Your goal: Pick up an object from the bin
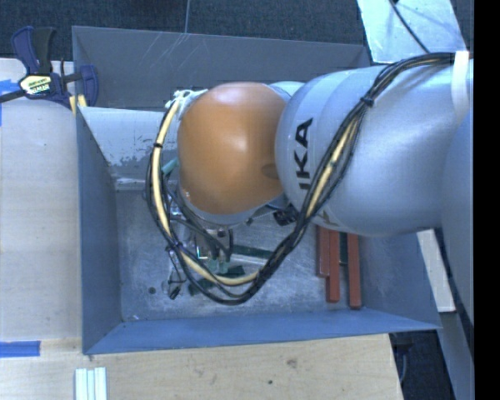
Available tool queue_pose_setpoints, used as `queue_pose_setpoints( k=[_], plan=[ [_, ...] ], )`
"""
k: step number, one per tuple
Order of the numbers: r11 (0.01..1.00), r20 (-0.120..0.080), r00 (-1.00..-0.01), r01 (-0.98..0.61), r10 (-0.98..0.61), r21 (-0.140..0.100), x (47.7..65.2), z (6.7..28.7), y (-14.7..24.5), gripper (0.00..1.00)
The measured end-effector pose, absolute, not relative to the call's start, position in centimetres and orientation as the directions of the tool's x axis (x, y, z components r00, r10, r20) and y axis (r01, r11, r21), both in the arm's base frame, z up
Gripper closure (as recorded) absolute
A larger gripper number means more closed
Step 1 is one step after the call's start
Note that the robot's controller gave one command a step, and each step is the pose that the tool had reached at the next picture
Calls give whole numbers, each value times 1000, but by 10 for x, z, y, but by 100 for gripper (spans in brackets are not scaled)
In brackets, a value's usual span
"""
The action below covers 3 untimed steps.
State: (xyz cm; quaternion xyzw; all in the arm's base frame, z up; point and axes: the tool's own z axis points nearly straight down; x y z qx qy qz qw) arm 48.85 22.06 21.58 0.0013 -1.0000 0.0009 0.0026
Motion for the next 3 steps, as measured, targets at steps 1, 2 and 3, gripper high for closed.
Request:
queue_pose_setpoints(
  k=[1,2,3],
  plan=[
    [998,6,-998,-63,-63,-2,493,71,182,0],
    [942,-6,-942,-337,-337,-3,508,171,95,0],
    [794,1,-794,-608,-608,1,536,69,114,0]
  ],
)
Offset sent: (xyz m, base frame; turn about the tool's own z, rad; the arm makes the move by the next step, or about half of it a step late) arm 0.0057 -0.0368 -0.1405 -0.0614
